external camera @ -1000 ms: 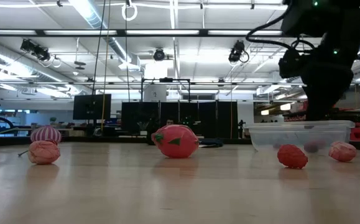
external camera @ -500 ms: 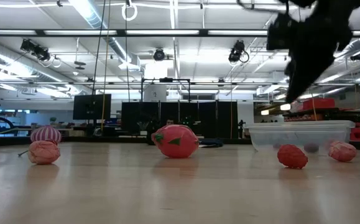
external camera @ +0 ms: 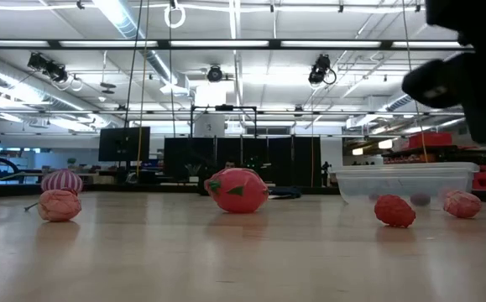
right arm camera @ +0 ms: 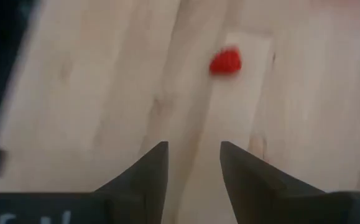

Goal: Pick and placing Produce into tupperware
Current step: Put the peach into the transparent bin

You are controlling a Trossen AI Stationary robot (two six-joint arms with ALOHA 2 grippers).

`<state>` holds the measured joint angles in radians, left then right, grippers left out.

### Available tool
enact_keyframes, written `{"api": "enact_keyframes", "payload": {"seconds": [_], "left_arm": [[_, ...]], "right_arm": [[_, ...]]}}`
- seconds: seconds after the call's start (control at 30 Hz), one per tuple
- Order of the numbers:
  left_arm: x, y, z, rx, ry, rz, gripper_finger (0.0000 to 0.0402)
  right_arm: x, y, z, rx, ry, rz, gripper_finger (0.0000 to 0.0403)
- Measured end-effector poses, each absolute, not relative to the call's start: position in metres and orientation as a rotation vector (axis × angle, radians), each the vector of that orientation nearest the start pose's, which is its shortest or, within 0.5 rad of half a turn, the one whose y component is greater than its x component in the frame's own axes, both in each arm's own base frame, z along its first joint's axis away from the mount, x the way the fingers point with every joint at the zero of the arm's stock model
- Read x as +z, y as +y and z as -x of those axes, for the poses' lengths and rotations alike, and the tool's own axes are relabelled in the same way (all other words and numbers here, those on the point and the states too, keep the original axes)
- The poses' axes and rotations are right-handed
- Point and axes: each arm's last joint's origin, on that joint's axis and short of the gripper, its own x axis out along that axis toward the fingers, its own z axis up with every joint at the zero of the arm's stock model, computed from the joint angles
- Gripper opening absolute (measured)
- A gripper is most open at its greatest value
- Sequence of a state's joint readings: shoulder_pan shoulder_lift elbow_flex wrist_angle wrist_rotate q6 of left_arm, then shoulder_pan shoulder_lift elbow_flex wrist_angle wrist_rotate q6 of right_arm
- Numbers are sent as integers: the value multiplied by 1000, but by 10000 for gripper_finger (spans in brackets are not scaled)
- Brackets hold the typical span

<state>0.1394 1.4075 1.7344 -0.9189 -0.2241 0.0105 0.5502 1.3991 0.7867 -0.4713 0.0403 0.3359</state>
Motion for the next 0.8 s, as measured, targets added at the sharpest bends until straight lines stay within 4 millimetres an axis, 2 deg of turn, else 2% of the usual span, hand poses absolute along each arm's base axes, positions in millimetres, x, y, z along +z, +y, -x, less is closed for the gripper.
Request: {"api": "enact_keyframes", "payload": {"seconds": [0.13,0.27,0.57,0.8], "left_arm": [[446,44,-266,350,596,-35,14],[446,44,-266,350,596,-35,20],[446,44,-266,350,596,-35,18],[446,44,-266,350,597,-36,16]], "right_arm": [[163,143,-220,254,1172,115,159],[148,142,-224,234,1207,219,172],[153,126,-231,189,1176,281,208],[147,119,-229,149,1257,282,220]]}}
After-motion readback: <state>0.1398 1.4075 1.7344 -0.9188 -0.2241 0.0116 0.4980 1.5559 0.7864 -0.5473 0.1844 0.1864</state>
